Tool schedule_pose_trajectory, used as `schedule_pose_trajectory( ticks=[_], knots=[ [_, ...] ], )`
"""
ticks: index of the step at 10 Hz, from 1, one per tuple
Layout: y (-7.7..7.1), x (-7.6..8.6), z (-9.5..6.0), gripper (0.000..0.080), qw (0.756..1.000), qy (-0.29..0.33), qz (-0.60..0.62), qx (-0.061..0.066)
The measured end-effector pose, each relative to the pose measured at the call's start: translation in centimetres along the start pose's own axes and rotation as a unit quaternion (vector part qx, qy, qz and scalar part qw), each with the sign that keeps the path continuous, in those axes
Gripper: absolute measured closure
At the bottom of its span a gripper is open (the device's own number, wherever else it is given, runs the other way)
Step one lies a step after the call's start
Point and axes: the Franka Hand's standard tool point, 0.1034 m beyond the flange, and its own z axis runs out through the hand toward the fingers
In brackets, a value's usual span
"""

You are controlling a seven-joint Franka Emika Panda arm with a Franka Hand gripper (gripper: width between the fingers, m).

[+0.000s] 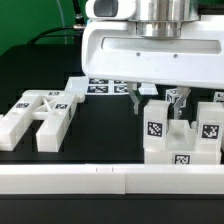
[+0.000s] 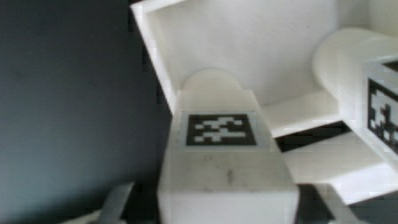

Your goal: Assemble chair

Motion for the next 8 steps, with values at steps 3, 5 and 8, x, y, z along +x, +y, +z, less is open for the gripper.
schedule_pose_trajectory(
  ticks=[3,5,8],
  knots=[
    [-0.35,0.09,0.03,0.0509,0.987,0.000,0.161,0.003],
    [-0.68,-0.04,0.01,0.0509,0.974,-0.001,0.225,0.002],
    [-0.81,-0.12,0.01,0.0500,0.951,-0.002,0.309,0.003]
  ],
)
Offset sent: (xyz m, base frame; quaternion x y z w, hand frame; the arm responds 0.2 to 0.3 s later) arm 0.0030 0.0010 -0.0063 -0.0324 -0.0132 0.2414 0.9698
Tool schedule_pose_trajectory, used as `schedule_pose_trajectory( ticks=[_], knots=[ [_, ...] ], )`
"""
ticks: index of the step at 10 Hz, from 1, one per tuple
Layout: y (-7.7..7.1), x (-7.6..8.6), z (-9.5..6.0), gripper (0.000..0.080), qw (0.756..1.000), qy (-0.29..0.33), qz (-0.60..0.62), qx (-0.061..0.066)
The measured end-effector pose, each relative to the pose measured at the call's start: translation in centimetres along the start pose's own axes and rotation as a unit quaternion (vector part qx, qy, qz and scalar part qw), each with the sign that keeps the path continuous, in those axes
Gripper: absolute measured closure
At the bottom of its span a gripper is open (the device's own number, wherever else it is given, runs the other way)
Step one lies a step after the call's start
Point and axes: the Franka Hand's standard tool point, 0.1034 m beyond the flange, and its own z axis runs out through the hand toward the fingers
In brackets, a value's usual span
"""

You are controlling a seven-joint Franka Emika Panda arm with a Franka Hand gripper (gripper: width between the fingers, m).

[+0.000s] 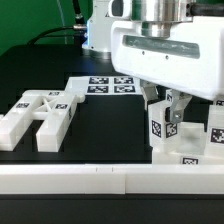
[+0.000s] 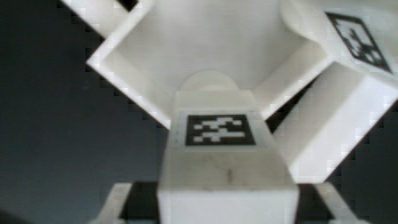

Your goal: Assemble chair

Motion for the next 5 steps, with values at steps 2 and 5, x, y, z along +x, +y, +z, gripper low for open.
schedule_pose_trajectory(
  ticks=[2,5],
  knots=[
    [0.02,-0.01,0.04,0.0327,1.000,0.000,-0.020,-0.001],
    [-0.03,-0.14,0.05,0.0162,0.992,0.000,-0.128,-0.001]
  ],
)
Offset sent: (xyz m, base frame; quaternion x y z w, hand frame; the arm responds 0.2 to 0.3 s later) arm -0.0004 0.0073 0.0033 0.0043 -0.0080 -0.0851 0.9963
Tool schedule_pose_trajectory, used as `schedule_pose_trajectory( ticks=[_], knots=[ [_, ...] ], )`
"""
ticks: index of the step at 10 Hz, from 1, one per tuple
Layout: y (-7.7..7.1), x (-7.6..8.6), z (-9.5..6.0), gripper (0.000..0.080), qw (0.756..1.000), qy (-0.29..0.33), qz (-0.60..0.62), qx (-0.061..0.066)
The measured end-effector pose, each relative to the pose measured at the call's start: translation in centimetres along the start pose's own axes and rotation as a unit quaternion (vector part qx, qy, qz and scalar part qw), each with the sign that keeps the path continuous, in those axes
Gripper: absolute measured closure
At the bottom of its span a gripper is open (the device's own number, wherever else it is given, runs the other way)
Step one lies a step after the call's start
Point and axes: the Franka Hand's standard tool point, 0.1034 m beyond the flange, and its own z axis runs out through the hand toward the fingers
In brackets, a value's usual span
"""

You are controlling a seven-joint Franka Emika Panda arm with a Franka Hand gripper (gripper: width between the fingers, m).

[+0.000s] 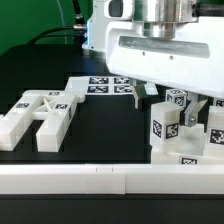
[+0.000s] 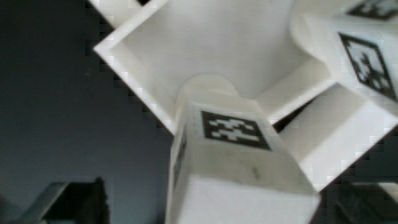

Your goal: Assemble chair

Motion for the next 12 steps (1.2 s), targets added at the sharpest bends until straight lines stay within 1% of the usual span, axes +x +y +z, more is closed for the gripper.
schedule_pose_trajectory(
  ticks=[1,2,3,6,9,12],
  knots=[
    [0.00,-0.05,0.03,0.0152,0.998,0.000,-0.063,0.000],
    [-0.04,-0.12,0.04,0.0152,0.995,0.000,-0.100,0.000],
    [-0.04,-0.11,0.04,0.0150,0.988,0.000,-0.156,0.000],
    [-0.04,-0.11,0.04,0.0150,0.965,0.000,-0.264,-0.001],
    [-0.07,-0.13,0.04,0.0150,0.923,0.001,-0.384,-0.005],
    [0.01,-0.07,0.05,0.0150,0.863,0.002,-0.505,-0.011]
  ],
)
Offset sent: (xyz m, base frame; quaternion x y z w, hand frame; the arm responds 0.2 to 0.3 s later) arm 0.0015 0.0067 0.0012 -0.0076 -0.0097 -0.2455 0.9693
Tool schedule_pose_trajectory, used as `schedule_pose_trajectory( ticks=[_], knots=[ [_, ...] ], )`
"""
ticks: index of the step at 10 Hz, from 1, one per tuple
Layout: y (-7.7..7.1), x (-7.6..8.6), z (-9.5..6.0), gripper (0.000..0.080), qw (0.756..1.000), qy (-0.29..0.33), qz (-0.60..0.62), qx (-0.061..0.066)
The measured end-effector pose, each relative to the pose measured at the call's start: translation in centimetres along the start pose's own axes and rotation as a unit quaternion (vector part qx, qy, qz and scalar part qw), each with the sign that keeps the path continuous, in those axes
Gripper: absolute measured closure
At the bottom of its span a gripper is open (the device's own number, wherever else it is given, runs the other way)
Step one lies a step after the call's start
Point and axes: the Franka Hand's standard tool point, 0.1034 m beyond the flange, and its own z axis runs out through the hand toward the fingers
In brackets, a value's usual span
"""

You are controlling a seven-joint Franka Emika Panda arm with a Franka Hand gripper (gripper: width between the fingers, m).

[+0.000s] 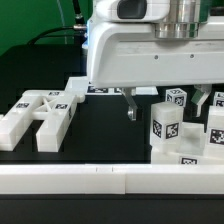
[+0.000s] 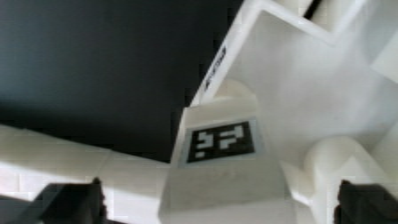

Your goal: Assemble chair

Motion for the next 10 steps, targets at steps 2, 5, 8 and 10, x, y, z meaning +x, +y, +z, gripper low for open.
schedule_pose_trajectory(
  ticks=[2,5,8,10],
  knots=[
    [0.04,0.00,-0.01,0.0150,1.000,-0.001,-0.030,-0.003],
    [0.06,-0.03,0.03,0.0417,1.000,-0.001,-0.026,-0.003],
    [0.05,0.02,0.00,0.0508,1.000,0.000,0.003,-0.002],
    [0.04,0.07,0.03,0.0508,0.996,0.001,0.093,0.000]
  ],
)
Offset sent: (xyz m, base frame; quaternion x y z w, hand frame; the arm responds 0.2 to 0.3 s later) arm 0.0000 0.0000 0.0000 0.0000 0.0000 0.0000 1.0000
